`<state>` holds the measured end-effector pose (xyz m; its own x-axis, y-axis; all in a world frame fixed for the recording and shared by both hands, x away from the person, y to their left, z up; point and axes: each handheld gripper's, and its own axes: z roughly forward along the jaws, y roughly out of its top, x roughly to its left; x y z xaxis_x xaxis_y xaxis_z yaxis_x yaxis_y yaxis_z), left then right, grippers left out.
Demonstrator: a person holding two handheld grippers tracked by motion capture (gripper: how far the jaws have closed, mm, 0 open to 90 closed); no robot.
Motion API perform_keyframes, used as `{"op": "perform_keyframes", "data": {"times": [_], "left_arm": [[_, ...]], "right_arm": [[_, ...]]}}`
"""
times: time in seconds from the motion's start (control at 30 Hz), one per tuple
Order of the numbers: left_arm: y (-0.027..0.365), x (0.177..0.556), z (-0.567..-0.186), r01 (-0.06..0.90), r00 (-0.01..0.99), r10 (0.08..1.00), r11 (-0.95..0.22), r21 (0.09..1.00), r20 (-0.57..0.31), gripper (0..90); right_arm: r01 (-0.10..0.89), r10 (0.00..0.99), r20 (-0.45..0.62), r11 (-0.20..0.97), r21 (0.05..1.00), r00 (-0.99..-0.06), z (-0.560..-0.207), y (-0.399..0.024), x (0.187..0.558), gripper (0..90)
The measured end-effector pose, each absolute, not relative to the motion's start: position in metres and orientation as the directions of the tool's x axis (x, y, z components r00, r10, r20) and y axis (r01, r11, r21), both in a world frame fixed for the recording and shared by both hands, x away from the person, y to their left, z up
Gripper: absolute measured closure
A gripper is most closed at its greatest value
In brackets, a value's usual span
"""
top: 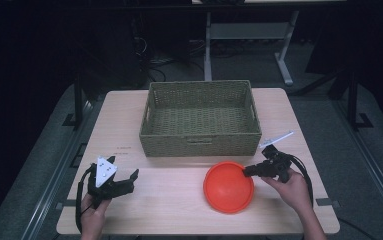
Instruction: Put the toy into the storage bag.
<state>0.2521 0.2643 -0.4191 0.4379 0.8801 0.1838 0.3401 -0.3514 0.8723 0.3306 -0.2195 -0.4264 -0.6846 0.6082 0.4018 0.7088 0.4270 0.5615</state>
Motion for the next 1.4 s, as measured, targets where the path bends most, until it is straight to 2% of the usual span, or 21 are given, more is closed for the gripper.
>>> {"op": "perform_keyframes", "data": {"times": [0.9,1.4], "left_arm": [[0.265,0.252,-0.419,0.34,0.438,0.881,-0.346,0.874,0.179,12.8],[0.268,0.253,-0.419,0.349,0.429,0.886,-0.344,0.872,0.178,12.8]], "right_arm": [[0.636,0.626,0.283,0.458,0.621,-0.727,-0.35,-0.222,0.315,82.1],[0.6,0.607,0.249,0.486,0.635,-0.755,-0.309,-0.212,0.326,82.1]]}}
